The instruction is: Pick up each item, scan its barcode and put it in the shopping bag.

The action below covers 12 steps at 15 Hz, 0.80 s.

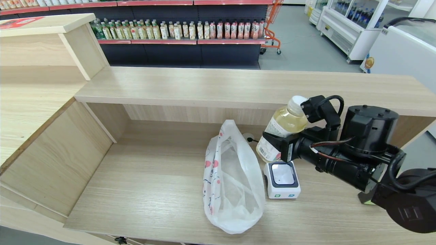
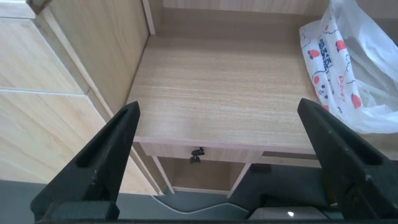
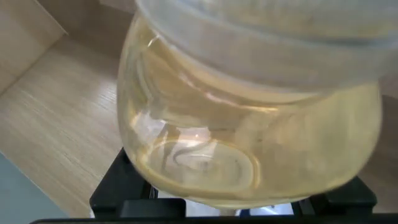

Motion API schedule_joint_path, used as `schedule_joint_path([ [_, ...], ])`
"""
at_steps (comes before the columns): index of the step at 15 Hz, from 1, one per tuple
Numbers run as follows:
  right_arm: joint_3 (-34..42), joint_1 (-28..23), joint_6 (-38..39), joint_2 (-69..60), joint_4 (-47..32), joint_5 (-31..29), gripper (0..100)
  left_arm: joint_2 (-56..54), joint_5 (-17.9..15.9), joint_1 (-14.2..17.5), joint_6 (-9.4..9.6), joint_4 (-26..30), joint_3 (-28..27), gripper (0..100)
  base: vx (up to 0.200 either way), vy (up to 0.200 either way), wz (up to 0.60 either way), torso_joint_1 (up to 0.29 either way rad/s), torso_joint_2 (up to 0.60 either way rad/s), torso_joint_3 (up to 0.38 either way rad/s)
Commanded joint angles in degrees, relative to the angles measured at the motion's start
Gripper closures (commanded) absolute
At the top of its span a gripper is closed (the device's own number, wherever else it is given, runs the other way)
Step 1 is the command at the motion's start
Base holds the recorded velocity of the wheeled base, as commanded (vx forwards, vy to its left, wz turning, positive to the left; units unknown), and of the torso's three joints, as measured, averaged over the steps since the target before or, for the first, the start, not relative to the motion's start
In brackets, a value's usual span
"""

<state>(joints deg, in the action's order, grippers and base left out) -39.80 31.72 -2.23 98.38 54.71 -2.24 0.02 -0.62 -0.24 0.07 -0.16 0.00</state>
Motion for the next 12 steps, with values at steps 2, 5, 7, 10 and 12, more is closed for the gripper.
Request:
schedule_joint_path([
  [2,-0.19,0.01,0.47,4.28,0.4,0.84,100,-0.02,0.01,0.07,-0.07,-0.02,0.0,0,0.0,0.1,0.0,0.001,0.0,0.001],
  [5,0.95,0.36,2.93,7.79,2.24,0.92,100,-0.02,0.01,0.07,-0.16,-0.02,0.0,0,0.0,0.0,0.0,0.0,0.0,0.0],
  [7,3.59,0.54,2.85,10.34,6.37,1.1,100,-0.02,0.01,0.07,-0.16,-0.02,0.0,0,0.0,0.0,0.0,0.0,0.0,0.0],
  [10,9.39,1.59,1.88,15.0,17.18,1.45,100,-0.02,0.01,0.07,-0.16,-0.02,0.0,0,0.0,0.0,0.0,0.0,0.0,0.0],
  [12,13.17,2.38,-0.23,19.4,25.97,1.63,100,-0.02,0.01,0.07,-0.16,-0.02,0.0,0,0.0,0.0,0.0,0.0,0.0,0.0],
])
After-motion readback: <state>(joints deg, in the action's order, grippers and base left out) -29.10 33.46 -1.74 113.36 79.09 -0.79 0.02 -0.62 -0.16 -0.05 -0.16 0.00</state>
